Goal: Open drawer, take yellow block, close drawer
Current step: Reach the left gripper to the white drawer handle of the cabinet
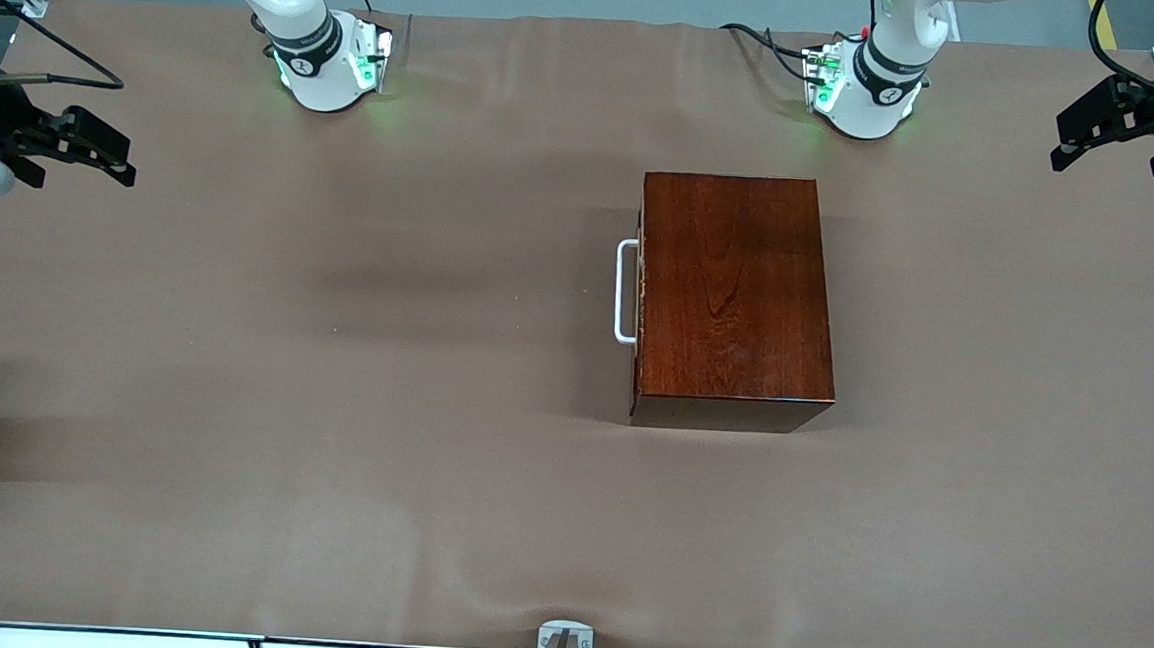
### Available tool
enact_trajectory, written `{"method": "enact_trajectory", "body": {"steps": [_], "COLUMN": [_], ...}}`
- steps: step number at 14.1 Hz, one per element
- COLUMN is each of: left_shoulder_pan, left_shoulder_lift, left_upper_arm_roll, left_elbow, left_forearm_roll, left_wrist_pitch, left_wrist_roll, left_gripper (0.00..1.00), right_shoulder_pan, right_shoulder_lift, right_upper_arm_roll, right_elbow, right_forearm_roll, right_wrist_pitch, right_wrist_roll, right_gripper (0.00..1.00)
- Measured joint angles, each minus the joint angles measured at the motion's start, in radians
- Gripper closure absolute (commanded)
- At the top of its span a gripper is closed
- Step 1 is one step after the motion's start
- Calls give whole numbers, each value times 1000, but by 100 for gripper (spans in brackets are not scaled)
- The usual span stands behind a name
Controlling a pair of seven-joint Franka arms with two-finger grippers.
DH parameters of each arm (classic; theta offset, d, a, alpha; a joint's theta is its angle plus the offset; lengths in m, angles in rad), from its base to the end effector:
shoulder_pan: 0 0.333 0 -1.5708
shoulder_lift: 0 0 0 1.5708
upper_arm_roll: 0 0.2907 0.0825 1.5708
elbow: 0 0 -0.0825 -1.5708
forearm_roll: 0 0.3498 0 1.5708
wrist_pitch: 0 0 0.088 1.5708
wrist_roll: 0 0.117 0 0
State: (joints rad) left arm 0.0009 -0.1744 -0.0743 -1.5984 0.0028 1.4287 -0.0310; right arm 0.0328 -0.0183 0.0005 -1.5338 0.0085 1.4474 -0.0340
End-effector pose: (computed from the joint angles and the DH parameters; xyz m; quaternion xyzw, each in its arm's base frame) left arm 0.4520 -0.0365 0.6496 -0.9998 0.0204 -0.0025 0.0077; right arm 0.5014 0.0178 0.6042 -0.9988 -0.0340 0.0340 0.0042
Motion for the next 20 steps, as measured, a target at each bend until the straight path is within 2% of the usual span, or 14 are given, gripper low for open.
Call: {"method": "enact_trajectory", "body": {"steps": [9,12,14,16,17,20], "left_shoulder_pan": [-7,-37,-50,-89,-133,-299], "left_shoulder_lift": [7,51,124,244,312,482], "left_upper_arm_roll": [-10,-97,-205,-302,-320,-314], "left_elbow": [10,32,70,151,200,300], "left_forearm_roll": [-3,-7,-8,3,28,121], "left_wrist_pitch": [-1,-5,-2,18,34,110], "left_wrist_roll": [0,-81,-213,-384,-452,-539], "left_gripper": [0,0,0,0,0,0], "right_shoulder_pan": [0,-1,-1,-1,-1,-2], "right_shoulder_lift": [0,0,0,0,0,0], "right_upper_arm_roll": [-1,-2,-2,-2,-2,-3], "right_elbow": [-1,-2,-2,-3,-3,-4], "right_forearm_roll": [0,0,0,0,0,0], "right_wrist_pitch": [0,0,0,0,0,0], "right_wrist_roll": [0,0,0,0,0,0], "right_gripper": [0,0,0,0,0,0]}}
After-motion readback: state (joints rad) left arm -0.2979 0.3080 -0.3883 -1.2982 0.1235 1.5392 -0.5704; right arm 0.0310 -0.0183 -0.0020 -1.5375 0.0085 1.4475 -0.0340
